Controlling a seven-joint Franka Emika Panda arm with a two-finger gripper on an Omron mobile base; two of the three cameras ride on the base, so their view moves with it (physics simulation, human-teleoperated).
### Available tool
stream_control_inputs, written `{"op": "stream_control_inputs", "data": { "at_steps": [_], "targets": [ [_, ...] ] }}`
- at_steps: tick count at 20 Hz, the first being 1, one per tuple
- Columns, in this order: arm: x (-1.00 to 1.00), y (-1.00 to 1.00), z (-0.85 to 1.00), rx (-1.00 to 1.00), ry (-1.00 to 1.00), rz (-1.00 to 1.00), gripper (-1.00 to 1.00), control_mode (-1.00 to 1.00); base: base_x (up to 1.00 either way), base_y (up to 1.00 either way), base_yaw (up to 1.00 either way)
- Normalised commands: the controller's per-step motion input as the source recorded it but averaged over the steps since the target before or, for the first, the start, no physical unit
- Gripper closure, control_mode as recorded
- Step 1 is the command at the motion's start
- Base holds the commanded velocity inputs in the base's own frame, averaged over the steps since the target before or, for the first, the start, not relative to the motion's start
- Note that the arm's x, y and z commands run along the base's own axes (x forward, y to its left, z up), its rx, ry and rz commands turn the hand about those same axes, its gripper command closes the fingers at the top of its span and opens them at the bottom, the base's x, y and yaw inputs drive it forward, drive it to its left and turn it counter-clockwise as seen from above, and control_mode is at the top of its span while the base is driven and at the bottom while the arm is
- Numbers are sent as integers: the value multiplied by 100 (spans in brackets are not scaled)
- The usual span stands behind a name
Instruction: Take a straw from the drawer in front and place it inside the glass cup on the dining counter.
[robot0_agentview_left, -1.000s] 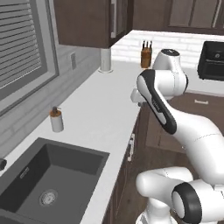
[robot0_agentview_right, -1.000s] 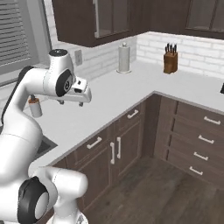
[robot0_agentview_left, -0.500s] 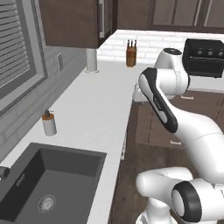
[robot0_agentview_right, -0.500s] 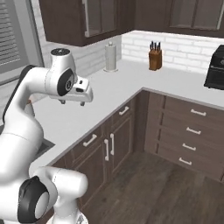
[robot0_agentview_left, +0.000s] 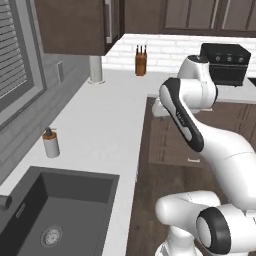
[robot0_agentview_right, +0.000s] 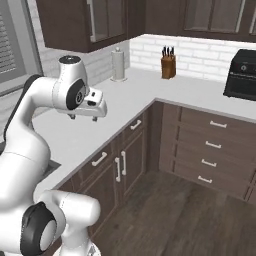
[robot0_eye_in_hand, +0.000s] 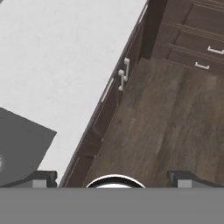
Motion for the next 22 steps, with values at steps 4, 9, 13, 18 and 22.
{"op": "stream_control_inputs", "data": {
  "at_steps": [4, 9, 13, 18, 22],
  "targets": [
    [7, 15, -86, 22, 10, -11, -100, -100, 0, 0, 0],
    [1, -72, -100, 36, -5, -5, -100, -100, 0, 0, 0],
    [1, -100, -100, 62, -2, 0, -100, -100, 0, 0, 0],
    [28, -52, -100, 62, 0, 1, -100, -100, 0, 0, 0],
    [56, 16, -98, 41, 0, 5, -100, -100, 0, 0, 0]
  ]
}}
